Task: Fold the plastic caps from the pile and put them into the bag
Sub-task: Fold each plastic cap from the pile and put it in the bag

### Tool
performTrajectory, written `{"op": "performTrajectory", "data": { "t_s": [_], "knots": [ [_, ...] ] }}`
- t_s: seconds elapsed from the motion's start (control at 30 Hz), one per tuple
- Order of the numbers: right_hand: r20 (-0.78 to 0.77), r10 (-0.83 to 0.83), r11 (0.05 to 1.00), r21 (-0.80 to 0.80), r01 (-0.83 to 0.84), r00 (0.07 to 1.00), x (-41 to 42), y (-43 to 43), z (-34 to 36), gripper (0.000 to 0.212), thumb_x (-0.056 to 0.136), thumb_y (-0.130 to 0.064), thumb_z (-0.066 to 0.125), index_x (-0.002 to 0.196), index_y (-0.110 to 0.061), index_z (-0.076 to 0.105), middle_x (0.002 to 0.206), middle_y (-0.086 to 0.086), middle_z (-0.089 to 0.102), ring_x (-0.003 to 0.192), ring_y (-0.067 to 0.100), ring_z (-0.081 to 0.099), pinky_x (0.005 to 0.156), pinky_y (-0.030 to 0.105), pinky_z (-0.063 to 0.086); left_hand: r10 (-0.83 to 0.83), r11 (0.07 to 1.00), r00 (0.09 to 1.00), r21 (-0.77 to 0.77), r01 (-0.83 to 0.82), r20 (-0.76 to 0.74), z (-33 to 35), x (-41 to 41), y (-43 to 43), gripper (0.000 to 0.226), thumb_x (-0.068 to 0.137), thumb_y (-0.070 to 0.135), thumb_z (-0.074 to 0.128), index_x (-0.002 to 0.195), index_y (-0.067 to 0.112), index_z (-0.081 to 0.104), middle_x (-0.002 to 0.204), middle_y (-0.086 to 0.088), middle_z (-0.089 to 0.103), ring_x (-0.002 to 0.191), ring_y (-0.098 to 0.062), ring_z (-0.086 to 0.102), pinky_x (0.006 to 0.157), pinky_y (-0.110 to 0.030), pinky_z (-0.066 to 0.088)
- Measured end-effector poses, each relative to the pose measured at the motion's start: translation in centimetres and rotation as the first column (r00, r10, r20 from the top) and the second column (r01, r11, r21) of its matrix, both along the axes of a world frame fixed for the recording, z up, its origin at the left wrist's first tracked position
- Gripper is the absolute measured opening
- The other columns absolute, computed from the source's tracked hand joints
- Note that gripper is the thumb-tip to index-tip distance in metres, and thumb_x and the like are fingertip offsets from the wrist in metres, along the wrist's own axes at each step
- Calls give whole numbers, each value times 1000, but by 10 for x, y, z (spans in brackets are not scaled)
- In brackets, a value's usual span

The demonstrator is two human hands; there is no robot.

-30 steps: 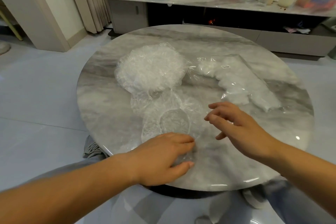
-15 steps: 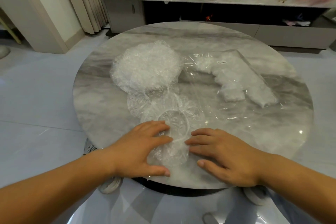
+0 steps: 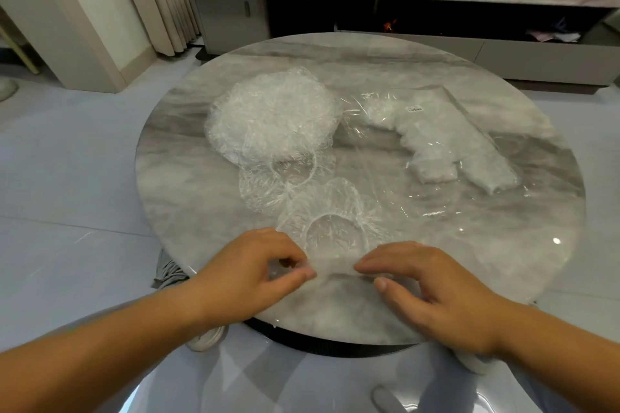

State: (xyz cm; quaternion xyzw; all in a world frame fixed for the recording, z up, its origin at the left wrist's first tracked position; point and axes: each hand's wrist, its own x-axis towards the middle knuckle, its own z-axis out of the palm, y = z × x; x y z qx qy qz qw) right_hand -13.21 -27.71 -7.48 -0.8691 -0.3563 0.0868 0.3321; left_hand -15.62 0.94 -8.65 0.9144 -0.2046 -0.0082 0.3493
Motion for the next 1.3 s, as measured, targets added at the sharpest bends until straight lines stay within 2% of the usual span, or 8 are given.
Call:
{"op": "performTrajectory", "data": {
  "t_s": [0.13,0.27,0.37,0.57,0.73,1.0,1.13,1.3],
  "knots": [
    [-141,-104,994,18,107,985,7,5,-3,42,90,-47,48,120,-28,72,109,-19,68,107,4,63,90,21,49,182,968,945,-117,-220,-270,6,7,-1,29,88,54,62,81,28,74,77,10,71,69,-1,62,68,-21,51],
    [-86,-128,990,-64,122,988,13,11,-12,29,96,-35,53,114,-25,74,110,-19,64,105,2,60,88,17,47,246,957,917,-68,-281,-315,8,21,-4,36,89,57,63,78,25,73,74,1,71,66,-15,64,70,-32,54],
    [-17,-140,986,-94,138,990,15,12,-15,22,101,-26,54,106,-19,74,103,-13,64,102,4,58,86,20,46,238,964,895,-19,-264,-377,10,27,-5,50,79,70,64,77,21,69,65,4,63,59,-7,54,64,-28,49],
    [8,-173,975,-143,172,985,14,13,-12,57,95,-51,33,94,-6,69,96,-5,63,96,7,58,82,26,45,306,949,899,168,-265,-312,13,38,-6,35,85,54,72,76,20,65,60,6,67,53,-2,60,57,-21,50],
    [1,-125,980,-155,123,992,11,10,-12,37,100,-45,43,97,-23,73,105,-14,53,100,2,54,85,12,42,326,940,885,214,-266,-332,17,36,-10,35,88,50,71,79,18,61,60,1,71,47,-13,67,65,-35,59],
    [114,-58,960,-266,87,992,9,12,-12,51,98,-57,31,104,-27,72,106,-14,48,99,5,48,91,27,43,421,860,904,349,-372,-76,10,40,-13,51,76,73,66,97,30,48,90,14,56,78,-6,56,63,-27,43],
    [189,-47,985,-154,77,981,7,24,13,45,98,-51,42,130,-26,62,118,-12,55,109,8,53,95,25,45,405,880,911,305,-365,-78,3,43,-14,67,74,72,69,122,31,45,118,9,45,104,-14,54,86,-30,47],
    [195,-133,982,-109,156,972,50,50,38,31,99,-43,49,104,-25,73,120,-9,65,117,14,52,103,37,42,426,886,893,268,-379,-146,-4,43,-13,76,71,72,70,129,31,43,121,8,40,111,-15,51,96,-34,47]
  ]
}}
